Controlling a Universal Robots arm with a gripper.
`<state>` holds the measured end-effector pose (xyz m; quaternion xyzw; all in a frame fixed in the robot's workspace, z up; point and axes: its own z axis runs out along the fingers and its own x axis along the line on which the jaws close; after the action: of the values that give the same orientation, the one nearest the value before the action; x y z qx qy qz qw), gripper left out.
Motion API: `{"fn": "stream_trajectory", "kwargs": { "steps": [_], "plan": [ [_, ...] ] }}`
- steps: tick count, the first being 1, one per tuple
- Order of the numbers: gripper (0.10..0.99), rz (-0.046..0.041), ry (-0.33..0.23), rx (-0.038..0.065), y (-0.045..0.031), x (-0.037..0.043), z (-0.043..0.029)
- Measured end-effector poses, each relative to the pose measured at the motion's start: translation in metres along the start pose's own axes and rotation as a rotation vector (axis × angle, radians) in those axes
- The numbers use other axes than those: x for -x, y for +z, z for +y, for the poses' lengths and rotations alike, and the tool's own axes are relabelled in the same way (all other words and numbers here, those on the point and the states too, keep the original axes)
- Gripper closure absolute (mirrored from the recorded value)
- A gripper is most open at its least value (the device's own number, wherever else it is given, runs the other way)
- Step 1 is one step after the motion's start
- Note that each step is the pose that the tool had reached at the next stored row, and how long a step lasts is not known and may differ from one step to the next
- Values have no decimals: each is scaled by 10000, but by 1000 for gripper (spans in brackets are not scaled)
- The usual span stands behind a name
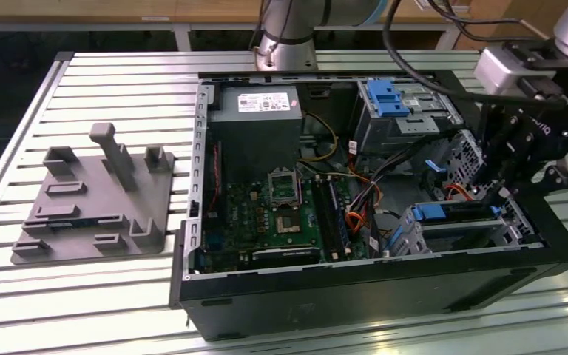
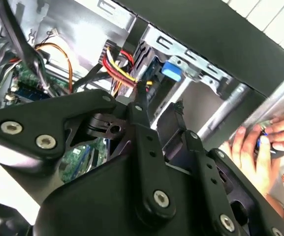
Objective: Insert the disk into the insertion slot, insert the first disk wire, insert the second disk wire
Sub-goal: 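Insert the first disk wire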
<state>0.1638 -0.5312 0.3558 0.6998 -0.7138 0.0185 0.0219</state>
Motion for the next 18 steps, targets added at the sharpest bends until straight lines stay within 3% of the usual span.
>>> {"fn": "stream_trajectory", "kwargs": {
  "steps": [6, 18],
  "plan": [
    [722, 1, 0, 1, -260, -14, 1],
    [722, 4, 0, 0, -262, -15, 1]
  ]
}}
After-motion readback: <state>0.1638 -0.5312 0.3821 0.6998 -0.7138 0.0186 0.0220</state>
